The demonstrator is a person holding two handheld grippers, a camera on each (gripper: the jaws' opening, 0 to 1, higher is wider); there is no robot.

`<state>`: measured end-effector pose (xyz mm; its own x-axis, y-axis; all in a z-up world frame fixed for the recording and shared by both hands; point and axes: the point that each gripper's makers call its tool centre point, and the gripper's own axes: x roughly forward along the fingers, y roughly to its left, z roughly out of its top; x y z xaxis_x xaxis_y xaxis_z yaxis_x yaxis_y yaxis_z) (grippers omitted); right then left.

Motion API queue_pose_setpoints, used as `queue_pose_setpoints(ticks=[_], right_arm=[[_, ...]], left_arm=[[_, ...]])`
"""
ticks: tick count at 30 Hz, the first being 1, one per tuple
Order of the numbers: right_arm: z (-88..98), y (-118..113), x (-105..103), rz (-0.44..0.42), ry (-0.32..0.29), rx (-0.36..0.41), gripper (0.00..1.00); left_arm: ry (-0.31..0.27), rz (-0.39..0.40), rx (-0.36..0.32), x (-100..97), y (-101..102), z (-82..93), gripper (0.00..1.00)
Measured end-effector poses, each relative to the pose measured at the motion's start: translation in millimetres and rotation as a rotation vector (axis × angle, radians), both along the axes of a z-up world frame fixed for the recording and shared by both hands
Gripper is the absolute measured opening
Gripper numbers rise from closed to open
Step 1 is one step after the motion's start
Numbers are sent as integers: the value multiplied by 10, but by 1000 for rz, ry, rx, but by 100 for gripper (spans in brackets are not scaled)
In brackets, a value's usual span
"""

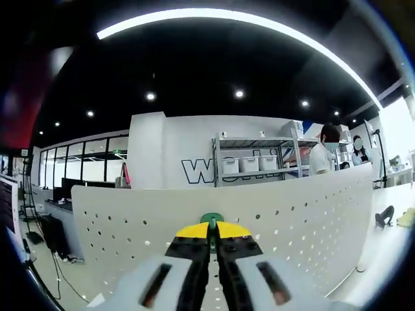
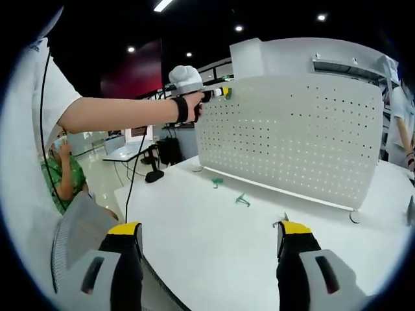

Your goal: Insert the hook assembly into the mounting plate slot until the hook locks in place.

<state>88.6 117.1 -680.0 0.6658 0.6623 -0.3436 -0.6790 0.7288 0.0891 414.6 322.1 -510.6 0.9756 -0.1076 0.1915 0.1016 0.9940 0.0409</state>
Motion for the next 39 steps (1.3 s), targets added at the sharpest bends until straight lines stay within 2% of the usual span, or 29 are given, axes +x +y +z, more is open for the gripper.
queue_pose_setpoints(ticks=[2, 6, 8, 9, 10, 12, 17, 18, 21, 23, 24, 25, 26, 39], right_arm=[[6, -10, -4, -2, 0, 2, 87], [-3, -42, -7, -9, 2, 3, 87], [-10, -55, -3, -14, 6, 2, 87], [-6, -53, -3, -14, 4, 4, 87], [-4, -51, 0, -14, 4, 7, 87], [0, -47, 3, -15, 3, 7, 87], [-7, -35, 12, -13, 6, 7, 86], [-7, -33, 15, -14, 7, 8, 86], [-16, -32, 24, -12, 9, 9, 86], [-22, -27, 28, -10, 12, 9, 86], [-23, -24, 29, -8, 13, 9, 86], [-24, -24, 30, -8, 12, 8, 86], [-23, -26, 31, -8, 12, 6, 86], [-22, -9, 25, -6, 12, 13, 85]], left_arm=[[-1, -5, -26, 12, -4, -8, 2], [7, 13, 23, 27, -11, -39, 3], [14, 4, -10, 42, -11, -63, 3], [29, 12, 3, 64, -6, -104, 3], [18, 12, 19, 67, -14, -90, 3], [22, 15, -22, 45, -22, -96, 3], [19, 19, -5, 14, -55, -97, 3], [20, 21, 5, 14, -57, -96, 3], [50, 55, 171, 2, -109, -99, 3], [47, 50, 140, 15, -127, -91, 3], [99, 41, 58, 48, -83, -177, 3], [68, 32, 30, 53, -85, -120, 2], [72, 39, 56, 63, -60, -116, 2], [67, 21, 52, 79, -42, -120, 4]])
